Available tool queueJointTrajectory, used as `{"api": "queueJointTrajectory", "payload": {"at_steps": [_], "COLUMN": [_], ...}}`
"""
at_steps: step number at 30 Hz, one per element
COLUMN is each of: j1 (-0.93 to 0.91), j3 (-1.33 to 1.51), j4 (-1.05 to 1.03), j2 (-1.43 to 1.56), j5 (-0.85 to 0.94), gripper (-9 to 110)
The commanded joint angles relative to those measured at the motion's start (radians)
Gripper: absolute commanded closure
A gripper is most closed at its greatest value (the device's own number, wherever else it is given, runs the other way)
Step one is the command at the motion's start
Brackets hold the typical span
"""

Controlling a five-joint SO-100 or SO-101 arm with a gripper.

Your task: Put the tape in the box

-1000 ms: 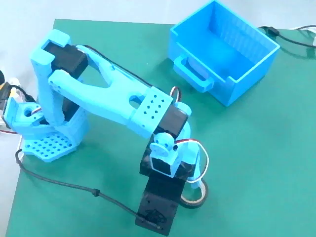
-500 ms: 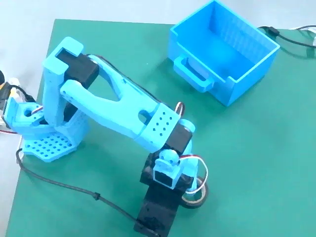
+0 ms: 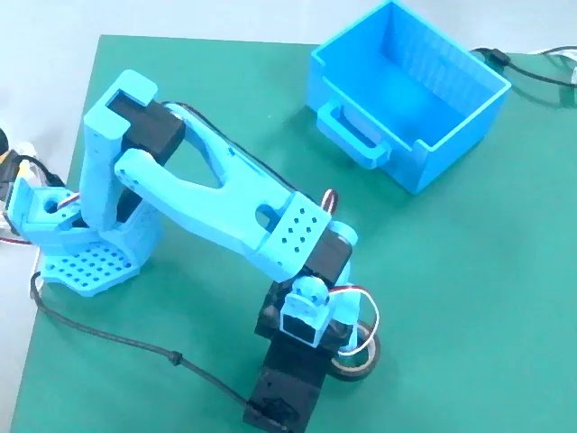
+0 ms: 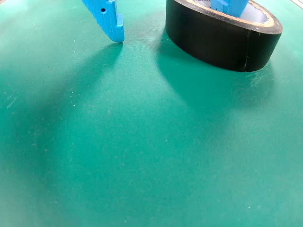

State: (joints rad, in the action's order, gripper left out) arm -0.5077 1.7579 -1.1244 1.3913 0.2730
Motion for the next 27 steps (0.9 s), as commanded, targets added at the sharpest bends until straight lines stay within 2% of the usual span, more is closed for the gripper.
{"api": "queueJointTrajectory", "payload": {"at_steps": [1,5,9,17,27], "j1": [-0.012,-0.012,-0.012,-0.014,-0.008], "j3": [-0.067,-0.067,-0.066,-0.066,-0.064], "j4": [-0.005,-0.008,-0.008,-0.008,-0.009], "j2": [0.015,0.017,0.017,0.015,0.014], "j5": [0.009,0.009,0.008,0.002,0.008], "gripper": [76,76,82,101,102]}}
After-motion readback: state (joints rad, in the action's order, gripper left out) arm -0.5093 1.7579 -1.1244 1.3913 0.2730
